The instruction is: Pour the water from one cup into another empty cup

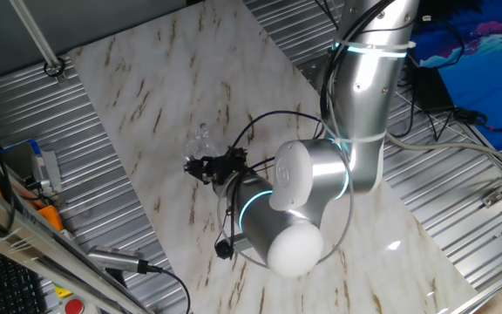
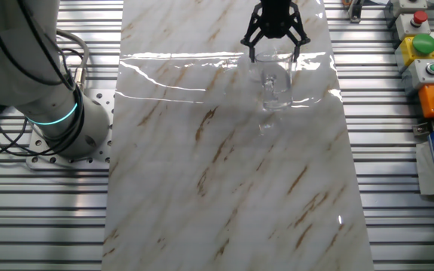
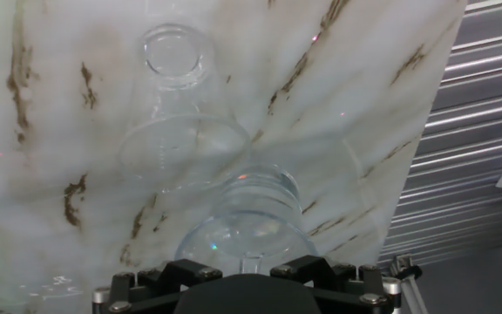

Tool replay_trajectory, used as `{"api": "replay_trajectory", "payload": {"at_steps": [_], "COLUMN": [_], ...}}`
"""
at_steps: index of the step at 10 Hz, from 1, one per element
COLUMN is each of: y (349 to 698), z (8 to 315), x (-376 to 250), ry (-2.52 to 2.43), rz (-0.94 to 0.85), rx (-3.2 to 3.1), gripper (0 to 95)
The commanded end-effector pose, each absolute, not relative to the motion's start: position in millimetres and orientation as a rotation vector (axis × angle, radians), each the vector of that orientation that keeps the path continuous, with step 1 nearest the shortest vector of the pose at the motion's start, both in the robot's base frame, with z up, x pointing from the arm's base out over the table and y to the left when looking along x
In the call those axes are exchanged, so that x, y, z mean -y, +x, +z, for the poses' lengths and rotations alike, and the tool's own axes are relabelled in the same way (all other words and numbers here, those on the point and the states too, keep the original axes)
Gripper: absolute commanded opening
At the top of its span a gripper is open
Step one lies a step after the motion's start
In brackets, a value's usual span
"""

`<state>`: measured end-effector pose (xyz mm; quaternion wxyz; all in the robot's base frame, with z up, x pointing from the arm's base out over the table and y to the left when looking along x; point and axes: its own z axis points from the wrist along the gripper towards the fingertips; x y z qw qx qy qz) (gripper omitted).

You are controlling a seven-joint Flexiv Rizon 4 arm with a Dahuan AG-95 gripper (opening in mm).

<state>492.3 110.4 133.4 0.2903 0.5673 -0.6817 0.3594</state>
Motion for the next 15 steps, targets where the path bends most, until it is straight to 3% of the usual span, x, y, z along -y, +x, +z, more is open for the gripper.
{"api": "replay_trajectory", "payload": {"at_steps": [1, 15], "y": [492.3, 490.8], "z": [133.5, 136.7], "x": [-110.5, -110.1], "ry": [1.504, 1.483], "rz": [0.973, 1.060], "rx": [1.806, 1.731], "gripper": [0.0, 0.0]}}
